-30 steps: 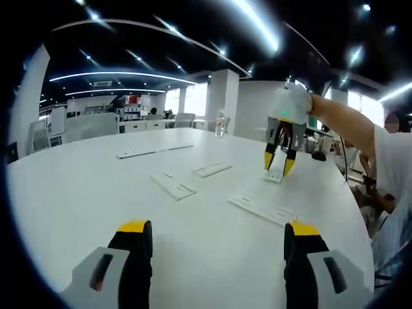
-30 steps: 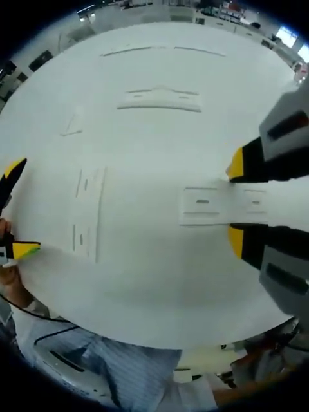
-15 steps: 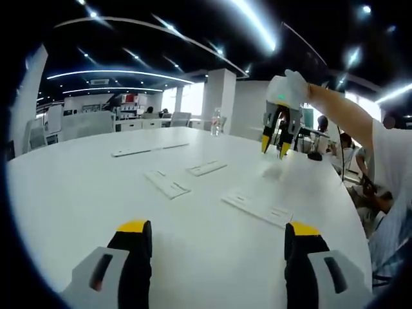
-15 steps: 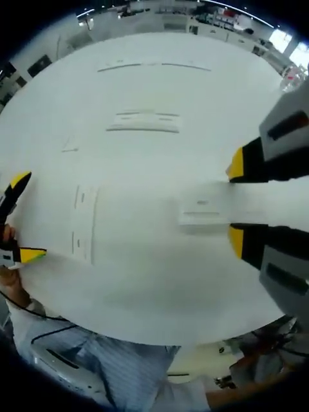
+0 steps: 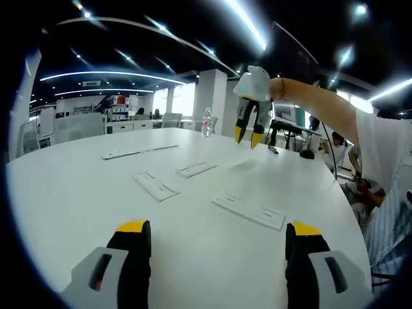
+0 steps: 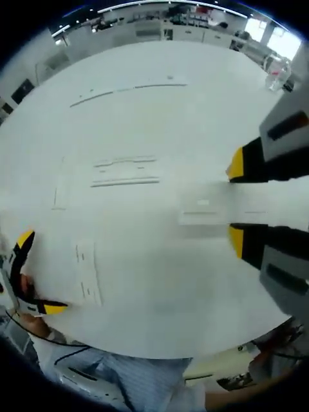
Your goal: Locate the socket holder cover, grip the socket holder cover, clip it into the socket holder slot.
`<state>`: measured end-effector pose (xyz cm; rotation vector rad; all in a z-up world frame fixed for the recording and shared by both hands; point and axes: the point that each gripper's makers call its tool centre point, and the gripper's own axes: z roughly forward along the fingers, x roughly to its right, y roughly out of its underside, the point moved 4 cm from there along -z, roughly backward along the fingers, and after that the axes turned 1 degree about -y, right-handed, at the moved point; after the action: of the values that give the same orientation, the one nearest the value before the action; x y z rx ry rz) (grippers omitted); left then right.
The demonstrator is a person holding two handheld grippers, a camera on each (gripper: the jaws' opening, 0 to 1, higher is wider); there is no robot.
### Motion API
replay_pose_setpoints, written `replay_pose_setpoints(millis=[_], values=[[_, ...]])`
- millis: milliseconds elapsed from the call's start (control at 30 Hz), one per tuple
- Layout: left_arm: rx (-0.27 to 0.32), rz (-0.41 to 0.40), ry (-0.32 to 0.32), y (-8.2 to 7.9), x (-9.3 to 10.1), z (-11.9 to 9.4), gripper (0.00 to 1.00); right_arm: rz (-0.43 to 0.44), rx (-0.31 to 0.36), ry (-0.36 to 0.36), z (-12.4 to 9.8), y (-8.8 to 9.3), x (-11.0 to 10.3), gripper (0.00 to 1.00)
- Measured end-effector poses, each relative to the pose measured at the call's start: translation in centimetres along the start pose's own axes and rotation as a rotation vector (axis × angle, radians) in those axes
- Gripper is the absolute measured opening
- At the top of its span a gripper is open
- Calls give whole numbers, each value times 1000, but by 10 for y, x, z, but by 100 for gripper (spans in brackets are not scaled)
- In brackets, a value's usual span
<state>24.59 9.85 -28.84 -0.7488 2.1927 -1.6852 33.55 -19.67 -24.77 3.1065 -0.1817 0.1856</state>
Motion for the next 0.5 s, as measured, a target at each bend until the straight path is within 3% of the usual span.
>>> replay_pose_setpoints(millis=[133,500], values=[[3,1,-5,0,-2,0,86,-4,-19,-15,8,0,7,26],[59,35,25,-9,2,2,86,-46,7,-29,21,-14,22,26]])
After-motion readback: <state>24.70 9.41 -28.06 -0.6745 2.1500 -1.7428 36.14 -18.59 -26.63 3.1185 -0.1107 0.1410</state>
